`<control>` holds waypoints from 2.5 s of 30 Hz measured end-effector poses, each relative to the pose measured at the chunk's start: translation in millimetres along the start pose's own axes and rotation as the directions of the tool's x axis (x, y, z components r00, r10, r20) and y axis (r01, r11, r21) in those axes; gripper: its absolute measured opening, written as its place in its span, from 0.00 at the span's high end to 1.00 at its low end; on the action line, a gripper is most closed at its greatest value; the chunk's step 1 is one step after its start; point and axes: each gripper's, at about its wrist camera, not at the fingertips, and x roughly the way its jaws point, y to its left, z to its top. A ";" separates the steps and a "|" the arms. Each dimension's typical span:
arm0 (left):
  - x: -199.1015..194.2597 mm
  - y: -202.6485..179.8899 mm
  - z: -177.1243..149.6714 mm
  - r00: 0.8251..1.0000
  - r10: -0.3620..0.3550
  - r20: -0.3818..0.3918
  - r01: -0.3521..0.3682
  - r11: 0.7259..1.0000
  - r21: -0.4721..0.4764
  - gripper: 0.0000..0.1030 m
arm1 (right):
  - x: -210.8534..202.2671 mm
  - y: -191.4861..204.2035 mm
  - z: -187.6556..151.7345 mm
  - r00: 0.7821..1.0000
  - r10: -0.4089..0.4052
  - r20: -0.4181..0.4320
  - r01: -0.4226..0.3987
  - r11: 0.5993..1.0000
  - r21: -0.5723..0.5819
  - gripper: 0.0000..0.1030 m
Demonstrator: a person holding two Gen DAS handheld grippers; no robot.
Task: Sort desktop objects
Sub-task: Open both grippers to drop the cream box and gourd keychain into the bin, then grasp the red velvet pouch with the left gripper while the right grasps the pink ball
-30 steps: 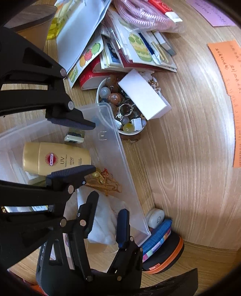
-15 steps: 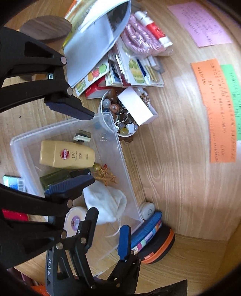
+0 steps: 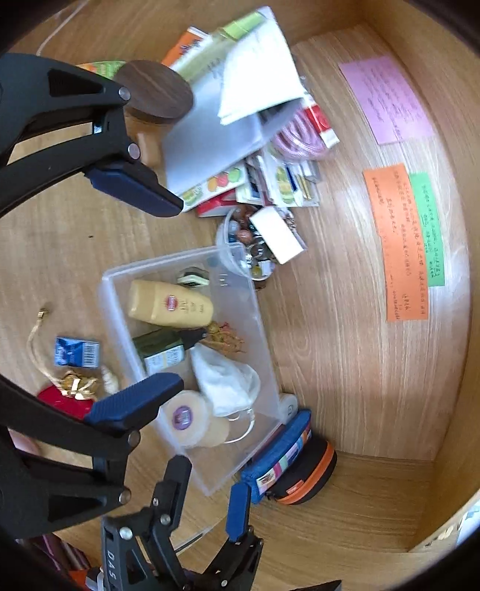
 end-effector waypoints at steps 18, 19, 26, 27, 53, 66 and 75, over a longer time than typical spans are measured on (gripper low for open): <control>-38.1 -11.7 -84.9 1.000 0.006 0.000 -0.006 0.997 -0.072 0.10 | -39.1 31.8 -88.6 0.998 0.051 0.032 -0.053 0.997 0.059 0.32; -39.6 -12.0 -88.5 1.000 0.008 -0.001 -0.008 0.997 -0.073 0.10 | -40.4 33.7 -93.4 0.998 0.059 0.031 -0.061 0.996 0.065 0.32; -43.8 -8.8 -118.2 1.000 -0.015 -0.017 0.012 0.990 -0.139 0.09 | -44.9 48.8 -121.2 0.991 0.133 0.020 -0.134 0.987 0.083 0.32; -43.4 -8.9 -122.5 0.999 -0.022 -0.023 0.019 0.988 -0.152 0.09 | -44.1 52.1 -125.7 0.989 0.150 0.016 -0.151 0.985 0.087 0.32; -0.9 -56.7 -136.8 0.976 -0.170 -0.137 0.143 0.972 -0.185 0.09 | -19.0 48.7 -166.6 0.996 0.091 -0.022 -0.087 0.986 0.143 0.41; 40.4 -92.0 -106.2 0.958 -0.218 -0.188 0.181 0.964 -0.196 0.09 | -44.3 -26.0 -162.3 0.999 -0.007 0.035 -0.002 0.967 0.255 0.41; 50.3 -107.3 -100.4 0.968 -0.138 -0.209 0.120 0.988 -0.099 0.32 | -37.7 -34.6 -158.7 0.999 0.010 0.049 -0.023 0.962 0.271 0.41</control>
